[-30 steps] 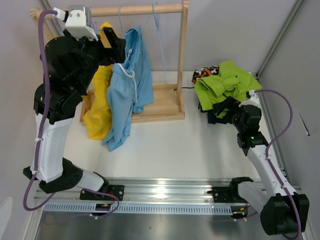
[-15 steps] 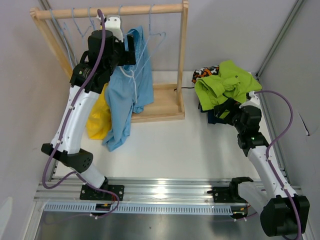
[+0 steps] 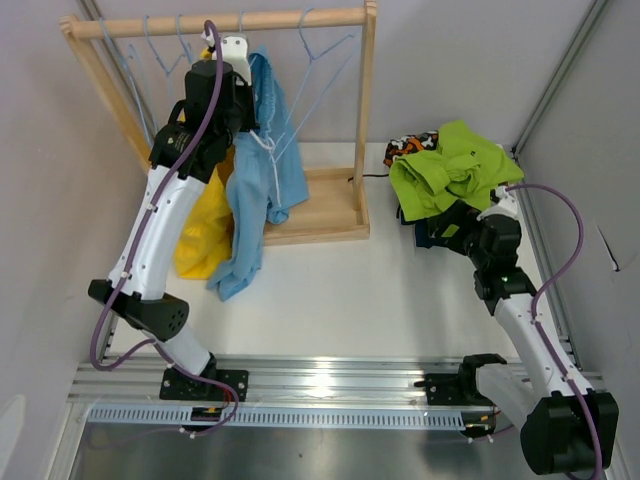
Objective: Remove the shorts from the hanger
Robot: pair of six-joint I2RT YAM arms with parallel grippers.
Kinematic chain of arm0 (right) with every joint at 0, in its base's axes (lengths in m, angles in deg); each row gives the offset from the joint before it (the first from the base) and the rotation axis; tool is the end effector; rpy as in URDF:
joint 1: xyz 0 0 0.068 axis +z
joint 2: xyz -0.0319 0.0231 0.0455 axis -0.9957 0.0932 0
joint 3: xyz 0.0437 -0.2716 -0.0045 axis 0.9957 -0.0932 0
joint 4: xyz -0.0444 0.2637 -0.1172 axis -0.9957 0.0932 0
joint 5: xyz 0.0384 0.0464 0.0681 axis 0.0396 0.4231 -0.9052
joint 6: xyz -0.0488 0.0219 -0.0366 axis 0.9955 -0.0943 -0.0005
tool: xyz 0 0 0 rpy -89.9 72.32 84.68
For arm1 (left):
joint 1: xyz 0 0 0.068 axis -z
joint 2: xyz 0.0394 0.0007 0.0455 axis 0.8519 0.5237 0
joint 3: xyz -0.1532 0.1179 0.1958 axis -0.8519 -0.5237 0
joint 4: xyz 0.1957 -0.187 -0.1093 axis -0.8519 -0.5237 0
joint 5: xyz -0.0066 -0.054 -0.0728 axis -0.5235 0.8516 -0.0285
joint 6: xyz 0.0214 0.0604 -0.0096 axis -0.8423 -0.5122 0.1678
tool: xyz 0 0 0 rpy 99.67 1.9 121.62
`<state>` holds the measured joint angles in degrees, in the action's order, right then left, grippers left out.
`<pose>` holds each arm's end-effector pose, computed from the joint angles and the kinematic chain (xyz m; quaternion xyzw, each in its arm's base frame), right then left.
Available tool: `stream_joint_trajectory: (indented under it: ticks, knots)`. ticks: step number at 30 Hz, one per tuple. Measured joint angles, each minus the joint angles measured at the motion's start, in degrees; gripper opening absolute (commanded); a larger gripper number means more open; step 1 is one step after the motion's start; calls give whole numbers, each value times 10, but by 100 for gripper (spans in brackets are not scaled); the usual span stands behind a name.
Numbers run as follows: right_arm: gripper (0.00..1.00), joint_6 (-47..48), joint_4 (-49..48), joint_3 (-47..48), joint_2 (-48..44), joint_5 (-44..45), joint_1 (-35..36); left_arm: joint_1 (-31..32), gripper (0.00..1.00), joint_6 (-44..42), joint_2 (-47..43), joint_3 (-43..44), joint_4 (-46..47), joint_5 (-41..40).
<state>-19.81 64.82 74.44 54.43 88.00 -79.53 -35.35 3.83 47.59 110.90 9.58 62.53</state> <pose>0.2605 0.0250 0.2639 0.1475 0.8040 0.1739 0.5492 0.3517 -0.1329 0.5311 0.0372 0.7910 -0.0208 0.6104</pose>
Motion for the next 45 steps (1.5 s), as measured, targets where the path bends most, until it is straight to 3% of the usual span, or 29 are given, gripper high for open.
stream_joint_trajectory:
  ticks: [9,15,18,22,29,37,41,45]
  knots:
    - [100,0,2,-1,-33,-5,-1,-1,0,0,-9,0,-8,2]
    - [100,8,10,0,-73,-10,-1,-2,0,0,-21,100,-92,17]
    - [99,10,18,14,-85,-12,-1,-2,0,2,-60,105,-103,24]
    - [99,10,25,51,-93,-21,-1,-2,0,11,-177,17,-106,39]
    - [99,10,26,98,-119,-54,-1,-2,0,31,-403,-217,-106,85]
    - [99,7,-31,114,-129,-222,15,-1,0,75,-539,-458,-98,275]
    - [99,10,-55,136,-115,-284,62,0,0,85,-553,-473,-119,389]
    - [99,34,-55,165,-87,-296,129,1,0,112,-548,-418,-103,486]
